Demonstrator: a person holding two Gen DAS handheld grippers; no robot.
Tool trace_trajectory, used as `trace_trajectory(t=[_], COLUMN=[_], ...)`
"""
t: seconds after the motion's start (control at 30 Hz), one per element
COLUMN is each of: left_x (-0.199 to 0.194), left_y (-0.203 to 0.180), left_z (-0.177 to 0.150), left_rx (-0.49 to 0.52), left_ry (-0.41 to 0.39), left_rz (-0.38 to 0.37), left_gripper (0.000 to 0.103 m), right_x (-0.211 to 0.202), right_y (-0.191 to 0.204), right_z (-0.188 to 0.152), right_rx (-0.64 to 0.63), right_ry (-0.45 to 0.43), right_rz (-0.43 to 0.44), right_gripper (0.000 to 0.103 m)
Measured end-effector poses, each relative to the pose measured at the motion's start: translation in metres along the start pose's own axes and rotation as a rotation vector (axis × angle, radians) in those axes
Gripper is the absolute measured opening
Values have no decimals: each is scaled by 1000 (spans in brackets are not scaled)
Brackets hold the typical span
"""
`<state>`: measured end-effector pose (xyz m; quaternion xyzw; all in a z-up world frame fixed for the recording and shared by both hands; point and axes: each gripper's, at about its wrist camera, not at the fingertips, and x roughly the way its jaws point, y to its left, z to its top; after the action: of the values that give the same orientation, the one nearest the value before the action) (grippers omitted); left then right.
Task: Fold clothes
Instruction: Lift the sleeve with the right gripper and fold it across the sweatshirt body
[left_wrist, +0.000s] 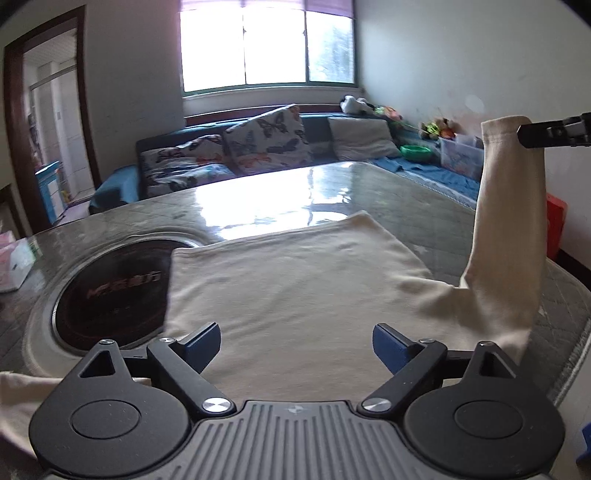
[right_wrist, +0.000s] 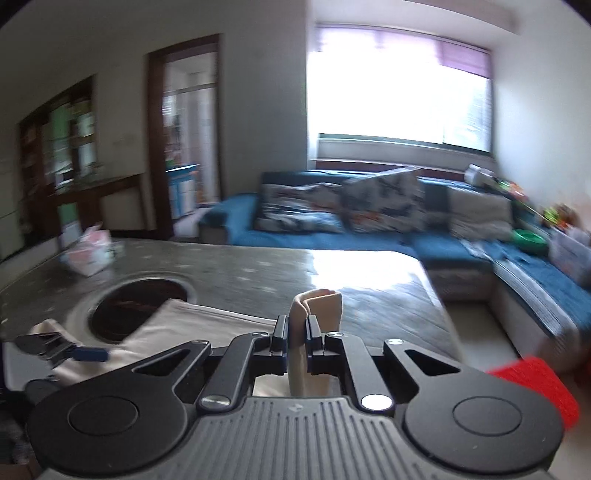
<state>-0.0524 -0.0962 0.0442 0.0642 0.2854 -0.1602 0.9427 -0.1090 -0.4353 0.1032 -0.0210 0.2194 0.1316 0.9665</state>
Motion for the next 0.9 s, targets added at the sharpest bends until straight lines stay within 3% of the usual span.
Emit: trace_trajectory(t=[0.23,0.53,0.73,0.9], left_x=[-14,-26,-34,-32], left_y=[34,58,61,47], left_z=[-15,-30,-28,-29], left_rx=[-71,-125,-130,-97], left_ry=[-7,6,-16,-14], left_rz=[49,94,109,93], left_gripper=[92,92,86,78], right_x=[34,73,65,67], right_y=[73,138,121,89], right_z=[20,-3,-16,-45], right_rx=[-100,-156,-177,-158], right_ry=[18,144,175,273], right_rz=[152,294,251,172], right_gripper=[8,12,17,18])
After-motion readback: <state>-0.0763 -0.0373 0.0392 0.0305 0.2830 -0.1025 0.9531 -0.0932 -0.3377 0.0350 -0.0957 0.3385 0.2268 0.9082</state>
